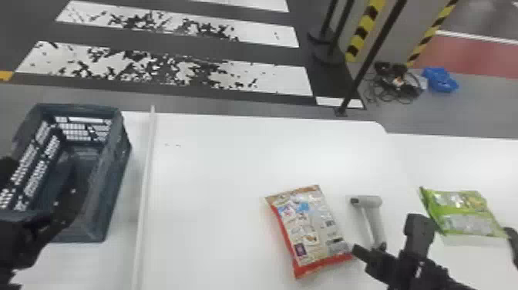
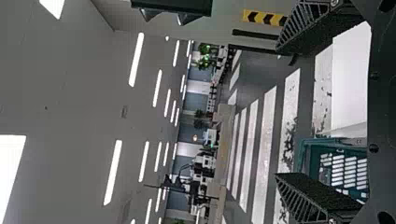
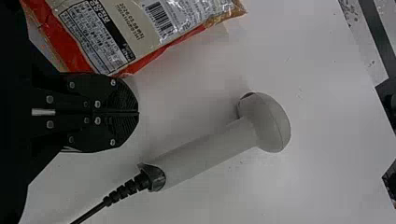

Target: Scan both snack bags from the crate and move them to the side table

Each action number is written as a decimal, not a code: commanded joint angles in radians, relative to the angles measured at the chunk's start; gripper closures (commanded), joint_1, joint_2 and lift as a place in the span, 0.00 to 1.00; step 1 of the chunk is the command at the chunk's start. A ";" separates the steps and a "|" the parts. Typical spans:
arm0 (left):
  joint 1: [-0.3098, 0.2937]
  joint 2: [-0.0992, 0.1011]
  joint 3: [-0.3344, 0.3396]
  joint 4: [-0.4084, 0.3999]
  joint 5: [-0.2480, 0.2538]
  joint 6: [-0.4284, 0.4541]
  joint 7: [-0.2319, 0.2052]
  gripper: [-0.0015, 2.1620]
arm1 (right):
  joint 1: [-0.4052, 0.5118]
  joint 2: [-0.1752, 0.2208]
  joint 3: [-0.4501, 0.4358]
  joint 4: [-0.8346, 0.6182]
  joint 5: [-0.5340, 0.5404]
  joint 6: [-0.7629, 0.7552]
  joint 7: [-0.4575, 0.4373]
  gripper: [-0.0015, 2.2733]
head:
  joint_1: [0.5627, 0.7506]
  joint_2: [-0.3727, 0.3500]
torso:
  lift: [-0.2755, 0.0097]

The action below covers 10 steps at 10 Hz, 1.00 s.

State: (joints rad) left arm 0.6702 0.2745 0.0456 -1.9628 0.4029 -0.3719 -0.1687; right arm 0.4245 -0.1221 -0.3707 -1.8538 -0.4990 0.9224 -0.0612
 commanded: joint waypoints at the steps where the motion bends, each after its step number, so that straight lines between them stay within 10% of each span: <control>1: -0.001 0.000 -0.003 0.001 0.000 -0.003 0.000 0.02 | 0.030 0.006 0.004 -0.028 -0.012 0.000 0.000 0.99 | 0.70 0.27 | 0.86; 10: 0.002 0.002 -0.007 -0.005 0.002 -0.009 0.000 0.02 | 0.053 -0.001 -0.048 -0.145 0.025 0.007 0.103 0.89 | 0.70 0.26 | 0.86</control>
State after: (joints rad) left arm 0.6721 0.2765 0.0385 -1.9661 0.4050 -0.3811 -0.1687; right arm 0.4760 -0.1217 -0.4084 -1.9789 -0.4737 0.9105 0.0392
